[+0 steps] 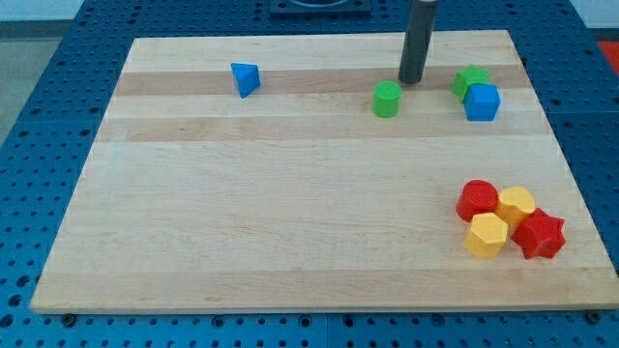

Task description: Slide the green star and blue cube slightly downwards

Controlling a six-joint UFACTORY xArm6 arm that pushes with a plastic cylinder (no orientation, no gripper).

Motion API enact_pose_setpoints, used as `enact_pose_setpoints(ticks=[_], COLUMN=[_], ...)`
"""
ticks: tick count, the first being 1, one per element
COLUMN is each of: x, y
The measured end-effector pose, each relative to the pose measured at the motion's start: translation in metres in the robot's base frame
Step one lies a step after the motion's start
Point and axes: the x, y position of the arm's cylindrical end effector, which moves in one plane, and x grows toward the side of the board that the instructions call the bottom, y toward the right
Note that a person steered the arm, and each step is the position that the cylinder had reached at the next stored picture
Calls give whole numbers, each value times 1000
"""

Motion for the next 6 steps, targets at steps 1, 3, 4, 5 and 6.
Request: enact_pose_setpoints(ticks=[1,3,4,5,6], x=[-14,-19,-15,-13,-4], y=[29,84,91,84,78])
